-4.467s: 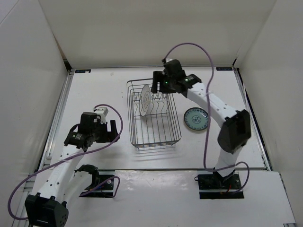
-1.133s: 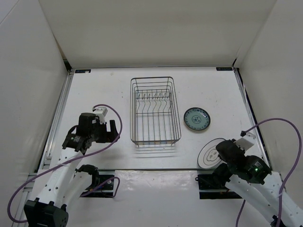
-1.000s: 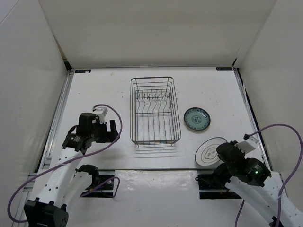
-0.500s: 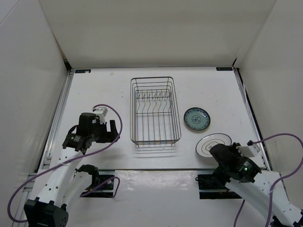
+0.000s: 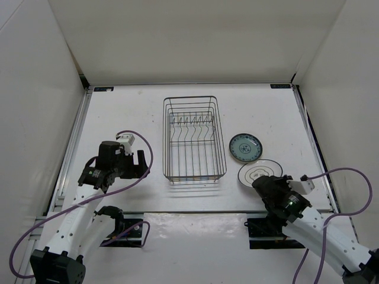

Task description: Unload the plates from the dish rack

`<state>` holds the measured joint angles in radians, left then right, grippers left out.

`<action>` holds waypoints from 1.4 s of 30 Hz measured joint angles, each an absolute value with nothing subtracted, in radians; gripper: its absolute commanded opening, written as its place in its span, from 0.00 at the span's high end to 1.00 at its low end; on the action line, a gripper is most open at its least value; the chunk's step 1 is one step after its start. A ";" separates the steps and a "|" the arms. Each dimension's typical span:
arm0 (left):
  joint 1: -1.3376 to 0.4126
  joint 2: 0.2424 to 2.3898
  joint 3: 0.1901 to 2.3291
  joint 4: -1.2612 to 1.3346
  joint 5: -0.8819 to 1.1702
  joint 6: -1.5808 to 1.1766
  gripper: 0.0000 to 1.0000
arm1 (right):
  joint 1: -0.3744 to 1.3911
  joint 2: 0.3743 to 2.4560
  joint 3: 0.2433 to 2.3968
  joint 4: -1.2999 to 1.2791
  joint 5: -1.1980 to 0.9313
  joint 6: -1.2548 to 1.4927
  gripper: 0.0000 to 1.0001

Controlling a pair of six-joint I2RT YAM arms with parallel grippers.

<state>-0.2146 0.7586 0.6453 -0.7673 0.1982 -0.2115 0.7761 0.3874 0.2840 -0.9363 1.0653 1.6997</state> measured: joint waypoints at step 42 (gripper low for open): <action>-0.215 0.765 0.646 -0.771 0.192 -0.212 0.01 | 0.602 0.348 0.150 -0.653 0.849 1.642 0.79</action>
<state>-0.2146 0.7647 0.6456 -0.7712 0.1917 -0.2115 0.6022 0.3485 0.1505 -0.6533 0.8490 1.6424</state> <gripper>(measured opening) 0.993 0.146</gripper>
